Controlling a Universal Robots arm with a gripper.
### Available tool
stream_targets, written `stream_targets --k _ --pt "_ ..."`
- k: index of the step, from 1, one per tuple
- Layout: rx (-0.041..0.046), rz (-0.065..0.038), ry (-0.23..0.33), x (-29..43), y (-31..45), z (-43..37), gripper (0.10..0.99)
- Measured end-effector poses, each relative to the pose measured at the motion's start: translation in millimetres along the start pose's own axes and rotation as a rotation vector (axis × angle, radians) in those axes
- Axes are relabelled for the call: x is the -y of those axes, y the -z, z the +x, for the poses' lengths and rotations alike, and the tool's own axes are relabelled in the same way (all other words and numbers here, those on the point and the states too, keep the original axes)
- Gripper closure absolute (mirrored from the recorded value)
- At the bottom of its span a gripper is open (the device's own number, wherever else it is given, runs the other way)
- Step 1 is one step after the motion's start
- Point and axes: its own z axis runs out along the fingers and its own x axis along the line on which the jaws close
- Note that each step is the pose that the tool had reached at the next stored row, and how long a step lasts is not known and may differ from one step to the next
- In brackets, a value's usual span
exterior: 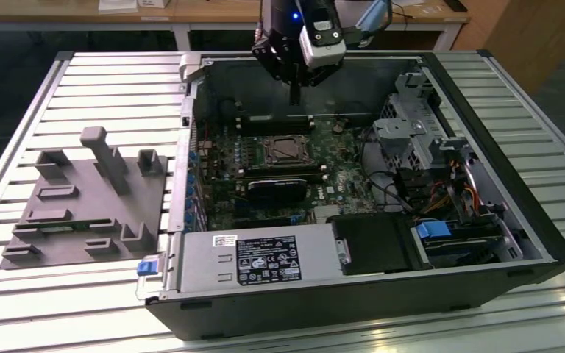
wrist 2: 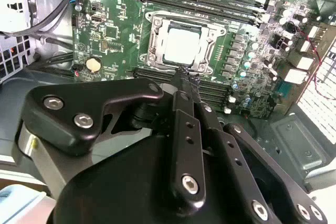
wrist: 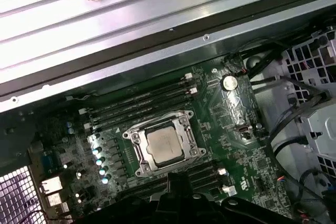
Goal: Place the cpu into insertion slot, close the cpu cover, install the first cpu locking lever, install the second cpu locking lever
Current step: 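Install the first cpu locking lever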
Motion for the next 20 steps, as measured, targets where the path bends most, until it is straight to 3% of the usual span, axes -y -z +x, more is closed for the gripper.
stream_targets --k 20 --pt "0.0 0.0 0.0 0.7 -17.8 0.6 0.984"
